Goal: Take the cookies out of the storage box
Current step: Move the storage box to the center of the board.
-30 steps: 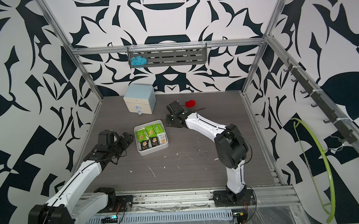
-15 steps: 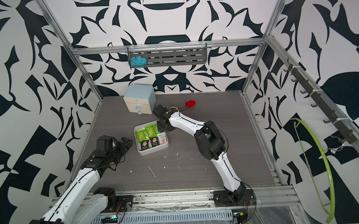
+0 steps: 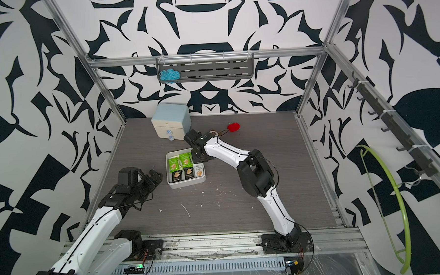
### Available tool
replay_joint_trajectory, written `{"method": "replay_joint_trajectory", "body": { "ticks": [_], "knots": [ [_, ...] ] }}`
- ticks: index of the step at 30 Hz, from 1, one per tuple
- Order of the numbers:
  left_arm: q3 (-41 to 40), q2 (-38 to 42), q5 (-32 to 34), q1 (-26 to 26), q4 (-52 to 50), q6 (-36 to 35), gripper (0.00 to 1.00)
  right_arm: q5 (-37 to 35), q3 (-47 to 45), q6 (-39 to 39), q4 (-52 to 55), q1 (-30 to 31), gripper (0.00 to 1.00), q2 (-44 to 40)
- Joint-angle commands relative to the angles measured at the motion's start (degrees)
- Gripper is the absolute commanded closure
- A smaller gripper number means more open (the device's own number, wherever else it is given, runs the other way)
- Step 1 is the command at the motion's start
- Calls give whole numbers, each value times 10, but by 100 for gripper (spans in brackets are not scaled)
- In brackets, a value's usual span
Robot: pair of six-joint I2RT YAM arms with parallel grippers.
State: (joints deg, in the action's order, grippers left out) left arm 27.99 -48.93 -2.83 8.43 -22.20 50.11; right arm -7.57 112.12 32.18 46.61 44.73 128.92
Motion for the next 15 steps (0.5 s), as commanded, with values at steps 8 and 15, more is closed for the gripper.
{"method": "replay_joint_trajectory", "body": {
  "ticks": [8, 15],
  "knots": [
    [51, -45, -28, 2, 13, -5, 1, -52, -103, -15, 47, 3, 100, -135],
    [75, -101, -30, 40, 50, 5, 1, -36, -284, -21, 9, 3, 100, -263]
  ]
}}
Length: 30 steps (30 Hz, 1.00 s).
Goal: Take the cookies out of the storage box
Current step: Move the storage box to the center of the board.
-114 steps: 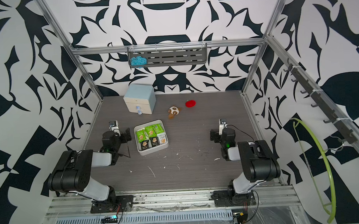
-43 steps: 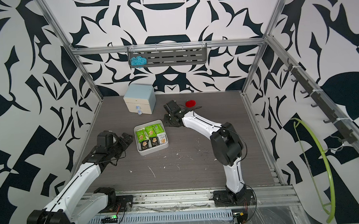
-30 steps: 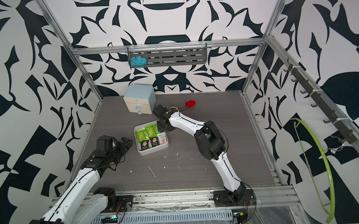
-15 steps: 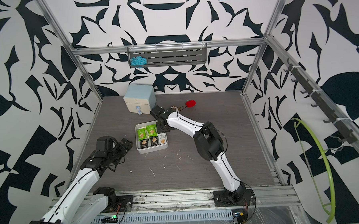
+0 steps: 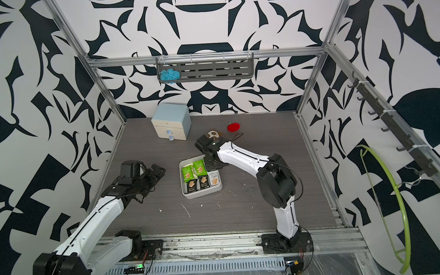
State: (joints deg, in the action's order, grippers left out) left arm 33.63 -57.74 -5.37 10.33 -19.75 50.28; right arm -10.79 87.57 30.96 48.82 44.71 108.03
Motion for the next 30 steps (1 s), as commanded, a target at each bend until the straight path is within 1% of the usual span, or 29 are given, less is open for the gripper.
{"method": "replay_joint_trajectory", "body": {
  "ticks": [1, 2, 3, 8, 13, 14, 15, 17, 19, 22, 26, 27, 30],
  "knots": [
    [24, -21, 1, 32, 29, 4, 1, -4, -60, -7, -22, 3, 100, -68],
    [32, -31, 8, 47, 33, 4, 1, -4, -86, -3, -32, 3, 100, -83],
    [40, -43, 13, 61, 36, 5, 1, 17, -109, 0, -40, 3, 100, -96],
    [74, -96, 35, 121, 51, 16, 1, 18, -180, 7, -73, 2, 100, -130],
    [100, -145, 42, 168, 63, 29, 1, 19, -210, 13, -86, 0, 100, -131],
    [105, -149, 41, 174, 65, 33, 1, 20, -210, 15, -87, -1, 97, -131],
    [108, -168, 40, 179, 66, 36, 1, 21, -210, 15, -85, -1, 95, -133],
    [113, -175, 45, 187, 67, 39, 1, 20, -207, 16, -77, -1, 89, -140],
    [113, -173, 51, 191, 70, 42, 1, 18, -200, 16, -63, -1, 79, -150],
    [109, -164, 58, 192, 70, 43, 1, 15, -164, 10, -27, -1, 69, -157],
    [97, -157, 69, 191, 69, 44, 1, 17, -105, 2, 7, -1, 65, -144],
    [93, -135, 70, 191, 68, 44, 1, 27, -93, 0, 10, -2, 64, -137],
    [83, -126, 75, 192, 62, 47, 1, 56, -62, 0, 14, -2, 61, -112]
  ]
}}
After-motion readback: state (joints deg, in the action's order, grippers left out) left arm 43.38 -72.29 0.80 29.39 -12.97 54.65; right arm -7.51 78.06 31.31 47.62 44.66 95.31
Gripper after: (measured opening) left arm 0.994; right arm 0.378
